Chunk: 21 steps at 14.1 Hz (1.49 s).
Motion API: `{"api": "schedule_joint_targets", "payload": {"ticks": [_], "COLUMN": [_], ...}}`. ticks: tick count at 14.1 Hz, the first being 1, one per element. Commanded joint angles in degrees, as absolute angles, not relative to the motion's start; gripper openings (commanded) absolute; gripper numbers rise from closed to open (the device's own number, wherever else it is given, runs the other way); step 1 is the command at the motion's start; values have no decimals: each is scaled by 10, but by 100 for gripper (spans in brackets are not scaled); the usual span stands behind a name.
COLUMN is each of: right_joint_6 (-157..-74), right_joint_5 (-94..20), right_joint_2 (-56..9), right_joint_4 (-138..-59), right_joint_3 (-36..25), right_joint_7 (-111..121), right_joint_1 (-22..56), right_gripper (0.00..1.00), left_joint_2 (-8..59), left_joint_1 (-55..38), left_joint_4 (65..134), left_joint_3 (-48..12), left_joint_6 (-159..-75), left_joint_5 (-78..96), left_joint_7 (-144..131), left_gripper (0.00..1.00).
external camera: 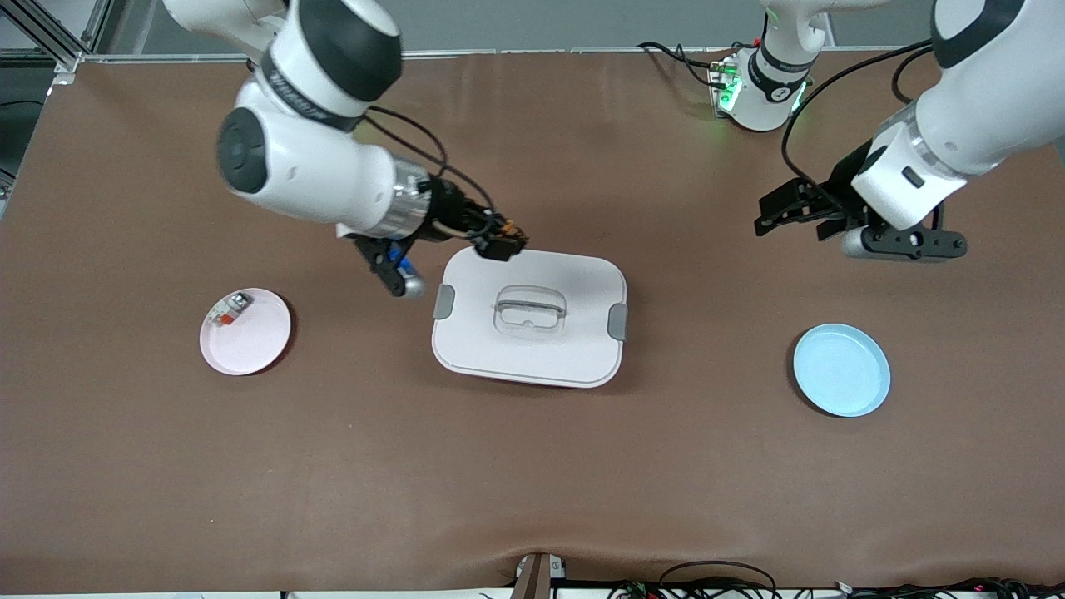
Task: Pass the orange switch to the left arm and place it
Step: 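Lift the switch over the box while the left gripper reaches toward it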
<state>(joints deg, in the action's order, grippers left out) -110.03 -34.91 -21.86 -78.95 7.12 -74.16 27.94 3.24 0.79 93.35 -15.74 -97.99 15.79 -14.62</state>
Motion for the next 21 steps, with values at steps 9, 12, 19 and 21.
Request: {"api": "schedule_joint_targets", "payload": {"ticks": [9,12,19,21], "right_joint_6": [-1264,-1283,-1284,-1288], "right_joint_5": [-426,-427,-427,-426], "right_joint_2": [-288,-293,-291,-292], "right_joint_4": [-775,-775,-769,-768], "right_joint_3": [65,65,65,64], "right_joint_7": [-816,-817,-838,-846], "right_joint_1": [348,352,361,367], "right_gripper": [18,18,18,18], "left_joint_2": [20,18,12,14], "left_joint_1": [-38,-37,-40,-39], "left_joint_4": [1025,1054,1103,1115], "left_joint_3": [-217,-219,-226,-243], "left_joint_6": [-1165,-1172,-1239,-1275], "left_joint_5": [278,307,441,454], "left_joint_7": [-134,-108,1,2], "left_gripper": [100,100,92,85]}}
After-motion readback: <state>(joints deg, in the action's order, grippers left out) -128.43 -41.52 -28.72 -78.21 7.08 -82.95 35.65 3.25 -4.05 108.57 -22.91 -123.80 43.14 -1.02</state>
